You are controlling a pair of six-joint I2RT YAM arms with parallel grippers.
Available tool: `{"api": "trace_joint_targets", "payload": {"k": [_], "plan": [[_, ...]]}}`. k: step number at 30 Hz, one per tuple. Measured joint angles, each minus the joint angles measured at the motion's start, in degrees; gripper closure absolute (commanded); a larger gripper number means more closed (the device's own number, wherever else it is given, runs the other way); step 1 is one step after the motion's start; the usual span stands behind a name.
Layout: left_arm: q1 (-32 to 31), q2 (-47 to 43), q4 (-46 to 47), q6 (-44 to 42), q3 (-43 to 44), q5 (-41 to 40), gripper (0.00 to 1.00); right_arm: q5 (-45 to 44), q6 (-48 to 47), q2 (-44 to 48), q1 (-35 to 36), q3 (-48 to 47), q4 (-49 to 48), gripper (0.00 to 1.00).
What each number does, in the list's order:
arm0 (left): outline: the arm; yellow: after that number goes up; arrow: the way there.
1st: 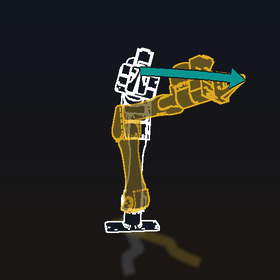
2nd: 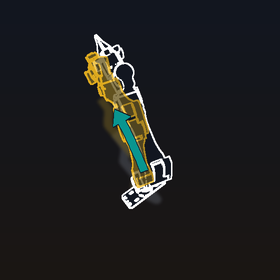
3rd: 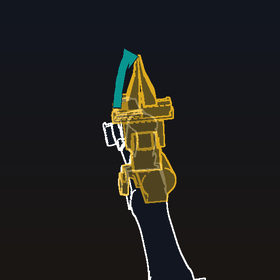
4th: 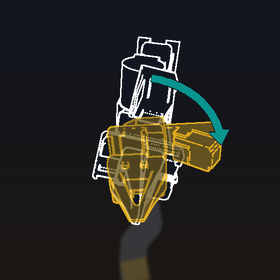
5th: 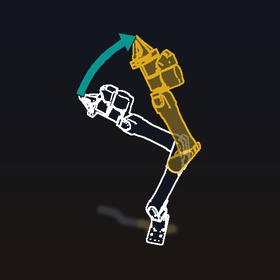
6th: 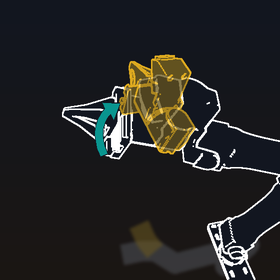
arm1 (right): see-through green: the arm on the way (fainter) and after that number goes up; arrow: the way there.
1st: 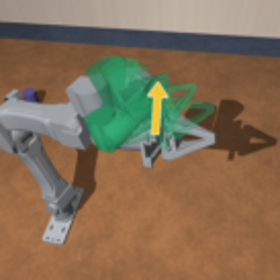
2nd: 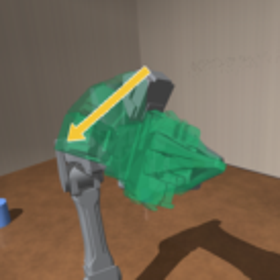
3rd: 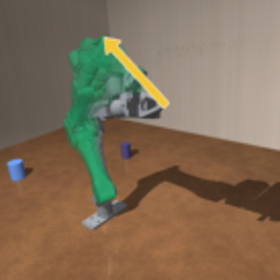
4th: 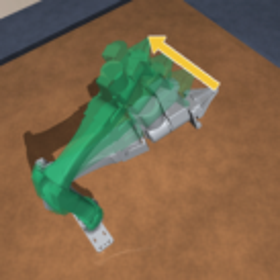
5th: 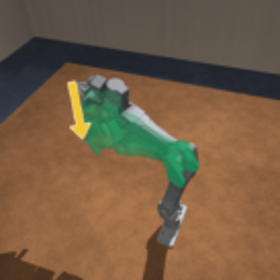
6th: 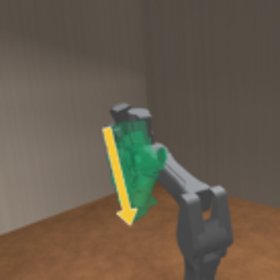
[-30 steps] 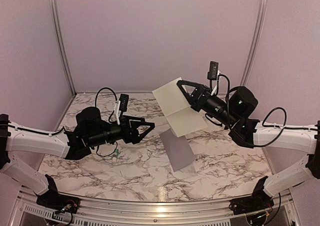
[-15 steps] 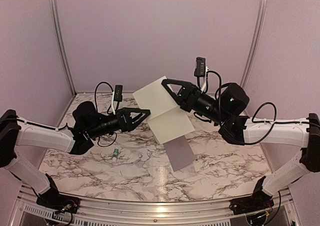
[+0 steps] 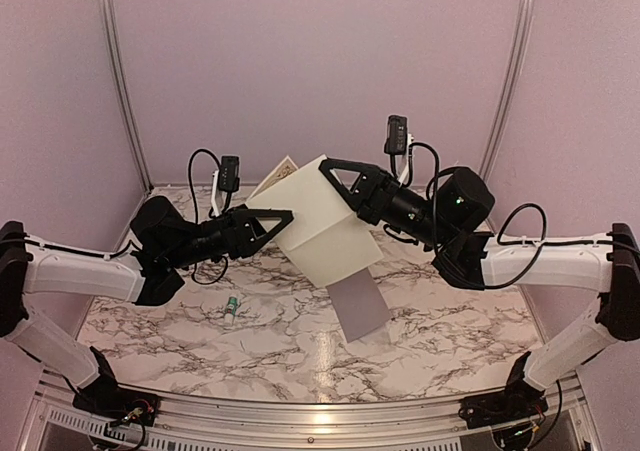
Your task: Place the letter into the envelope and seal it
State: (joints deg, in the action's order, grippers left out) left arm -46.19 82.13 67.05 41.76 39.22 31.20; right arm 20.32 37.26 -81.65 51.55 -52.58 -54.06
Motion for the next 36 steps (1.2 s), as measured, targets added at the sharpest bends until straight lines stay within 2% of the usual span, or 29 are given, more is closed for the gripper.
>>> {"api": "trace_joint_targets", "payload": {"k": [7,8,12,13,16,17,19,20,26,30,36], "plan": [[0.0,-0.5,2.3,1.4,-0.1,1.4,0.62,-0.3,-0.7,-0.3,0.0,0.0,0.0,1.0],[0.0,-0.5,2.5,1.3,-0.1,1.5,0.7,-0.4,-0.9,-0.3,0.0,0.0,0.0,1.0],[0.0,-0.5,3.2,1.9,-0.2,1.8,0.85,-1.3,-1.9,-0.4,0.0,0.0,0.0,0.98],[0.0,-0.6,3.3,1.9,-0.3,1.8,0.87,-1.4,-2.1,-0.4,0.0,0.0,0.1,0.89],[0.0,-0.9,3.5,2.3,-0.6,1.8,0.94,-2.1,-3.6,-0.3,0.0,0.0,1.0,0.39],[0.0,-0.9,3.5,2.3,-0.7,1.8,0.95,-2.3,-4.3,-0.2,0.0,0.0,1.5,0.25],[0.0,-1.2,3.4,2.4,-1.0,1.8,0.94,-2.8,-5.9,0.3,0.0,0.0,3.2,0.06],[0.0,-1.4,3.4,2.4,-1.1,1.8,0.92,-2.9,-6.8,0.9,-0.1,0.0,4.6,0.02],[0.0,-2.6,2.7,2.4,-1.6,1.9,0.87,-2.1,-17.8,8.0,-2.0,0.0,18.1,0.02],[0.0,-3.0,1.5,2.9,-1.6,2.3,0.87,4.1,-25.7,11.3,-4.0,-0.2,25.8,0.01],[0.0,-3.0,-0.5,4.4,-1.6,2.4,0.86,13.6,-33.0,9.8,-4.4,-0.1,32.8,0.01]]}}
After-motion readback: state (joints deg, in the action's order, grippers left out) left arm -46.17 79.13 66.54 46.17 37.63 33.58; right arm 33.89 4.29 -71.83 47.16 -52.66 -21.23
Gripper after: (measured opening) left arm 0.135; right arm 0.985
